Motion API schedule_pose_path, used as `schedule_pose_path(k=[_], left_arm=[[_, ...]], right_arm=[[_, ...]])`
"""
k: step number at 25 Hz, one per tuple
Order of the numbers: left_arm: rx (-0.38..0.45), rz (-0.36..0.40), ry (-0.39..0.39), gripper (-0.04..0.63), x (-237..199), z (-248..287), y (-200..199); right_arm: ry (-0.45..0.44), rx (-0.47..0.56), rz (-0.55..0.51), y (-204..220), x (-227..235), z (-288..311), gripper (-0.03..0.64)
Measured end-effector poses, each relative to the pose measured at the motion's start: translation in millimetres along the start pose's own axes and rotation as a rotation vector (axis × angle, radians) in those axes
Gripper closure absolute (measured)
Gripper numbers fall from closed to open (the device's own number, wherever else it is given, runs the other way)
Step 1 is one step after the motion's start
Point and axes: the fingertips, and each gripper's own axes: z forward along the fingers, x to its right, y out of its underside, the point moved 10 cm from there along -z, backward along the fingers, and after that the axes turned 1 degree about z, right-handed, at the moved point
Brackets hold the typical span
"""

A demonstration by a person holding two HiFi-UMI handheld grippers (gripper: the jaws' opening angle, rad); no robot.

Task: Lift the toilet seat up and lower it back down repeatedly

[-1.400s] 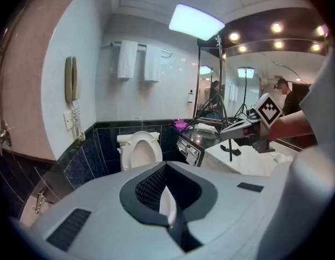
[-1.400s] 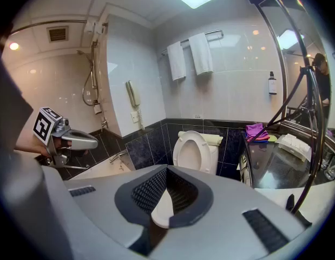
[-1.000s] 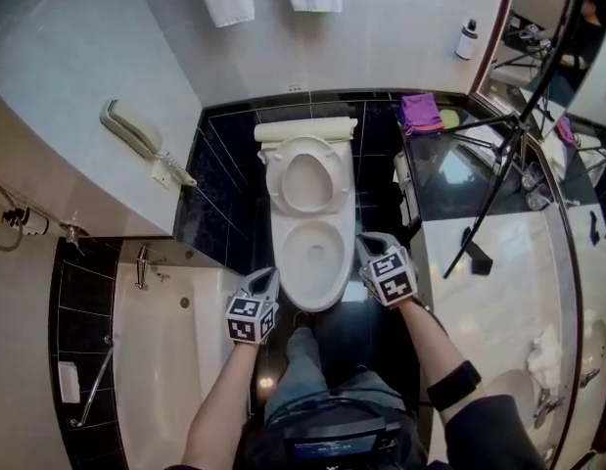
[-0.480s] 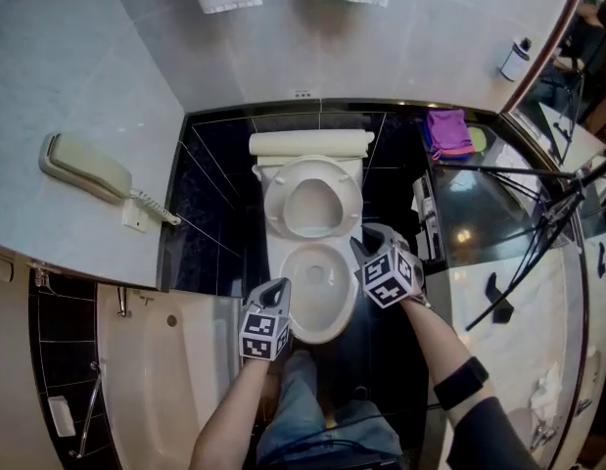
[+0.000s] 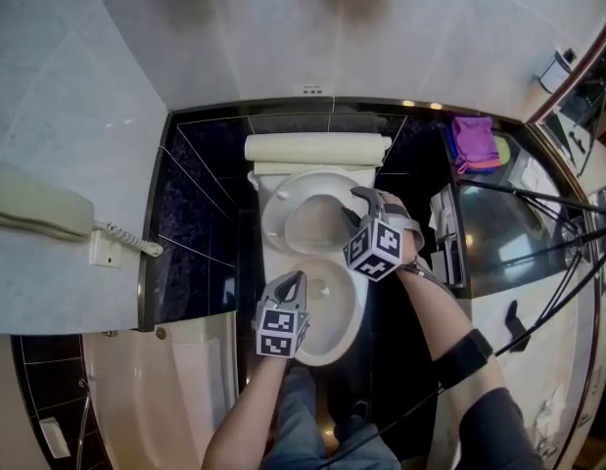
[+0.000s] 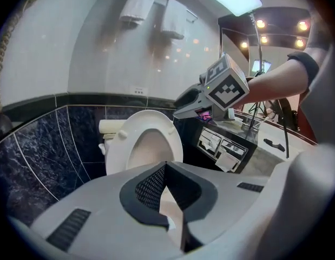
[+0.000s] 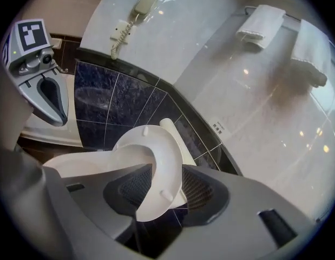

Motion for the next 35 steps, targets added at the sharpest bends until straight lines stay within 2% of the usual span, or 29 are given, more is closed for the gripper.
schedule_pose_path(k=[5,10,14,17,35], left_arm=[[-0.003,-0.016,0.0,0.604,-18.6,30.5,2.9],[0.004,-0.024,0.003,0.604,-34.1,42.3,1.6],[0.004,-0.034,0.002,0.604,-45.3,45.3,4.2],[0.003,-0.041,-0.001,0.604,-50.3,45.5,5.7],[-0.023,-0.058,-0.003,0.604,-34.7,47.1,19.3]], right_arm=[[0.011,-0.04,-0.135,-10.0,13.8,45.3,0.425],[0.016,-0.047,-0.211,-22.6,26.3,72.3,0.426],[0.023,-0.061,-0.288,-29.2,16.2,88.3,0.509],[0.052,-0.054,-0.296,-30.5,16.4,89.1,0.519],[0.048,-0.037,-0.291,-31.6,3.0,69.3,0.53]])
